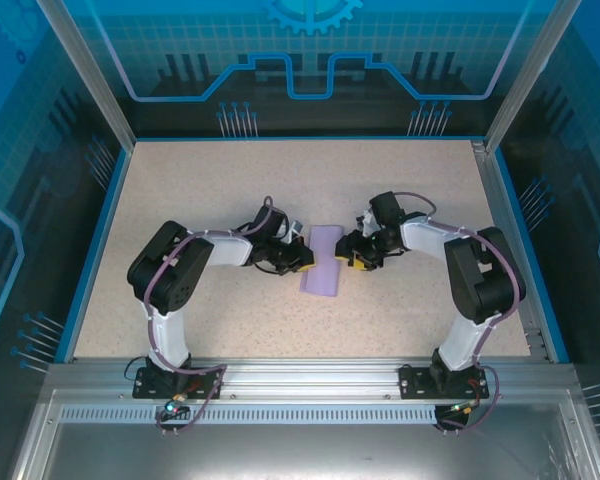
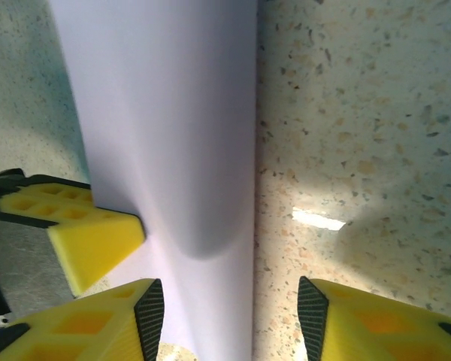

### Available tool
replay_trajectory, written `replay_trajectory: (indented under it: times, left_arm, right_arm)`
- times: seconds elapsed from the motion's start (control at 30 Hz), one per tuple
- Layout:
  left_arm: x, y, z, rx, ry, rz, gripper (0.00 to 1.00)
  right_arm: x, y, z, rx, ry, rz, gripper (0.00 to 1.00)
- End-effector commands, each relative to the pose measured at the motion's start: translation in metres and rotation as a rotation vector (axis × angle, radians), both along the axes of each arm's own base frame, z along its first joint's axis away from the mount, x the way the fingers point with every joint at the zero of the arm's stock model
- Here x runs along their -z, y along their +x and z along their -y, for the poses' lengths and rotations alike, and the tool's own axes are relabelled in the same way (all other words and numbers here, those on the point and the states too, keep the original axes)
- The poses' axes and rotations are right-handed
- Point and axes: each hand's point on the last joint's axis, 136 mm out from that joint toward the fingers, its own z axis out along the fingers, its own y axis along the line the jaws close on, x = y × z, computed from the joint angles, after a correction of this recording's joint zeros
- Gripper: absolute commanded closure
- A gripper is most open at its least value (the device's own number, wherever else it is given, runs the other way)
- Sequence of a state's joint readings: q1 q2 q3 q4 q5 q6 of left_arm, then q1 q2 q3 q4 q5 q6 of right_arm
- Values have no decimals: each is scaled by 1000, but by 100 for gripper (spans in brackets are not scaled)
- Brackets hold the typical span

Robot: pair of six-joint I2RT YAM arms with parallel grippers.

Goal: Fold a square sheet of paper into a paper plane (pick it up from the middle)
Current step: First fold in half a square sheet of paper at the center of the table.

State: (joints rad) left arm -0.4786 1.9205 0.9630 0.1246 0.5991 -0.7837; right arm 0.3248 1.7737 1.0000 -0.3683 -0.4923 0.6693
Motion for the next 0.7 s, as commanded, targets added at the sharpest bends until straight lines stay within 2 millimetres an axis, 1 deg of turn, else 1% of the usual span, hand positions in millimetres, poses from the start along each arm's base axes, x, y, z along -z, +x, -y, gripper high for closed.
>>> replay_trajectory:
  times: [0.0,0.13,0.23,0.37,0.43,0.67]
  left_arm:
    - [-17,6,-6,38,9,32,100]
    - [-14,7,-4,53,0,14,100]
    - [-12,8,-4,49,-1,8,100]
    - [-12,8,-3,47,0,7,98]
    - [-12,8,-3,47,-2,6,97]
    - [-7,8,-3,47,-2,-6,96]
  right_arm:
    - [5,-2,-9,-31,-17,-18,46]
    - [8,-4,-19,-53,-7,-30,46]
    - [6,-2,-24,-60,-7,-18,46]
    - [11,2,-19,-52,-56,-22,46]
    - [14,3,-18,-52,-62,-25,47]
    - [21,9,-16,-56,-98,-31,46]
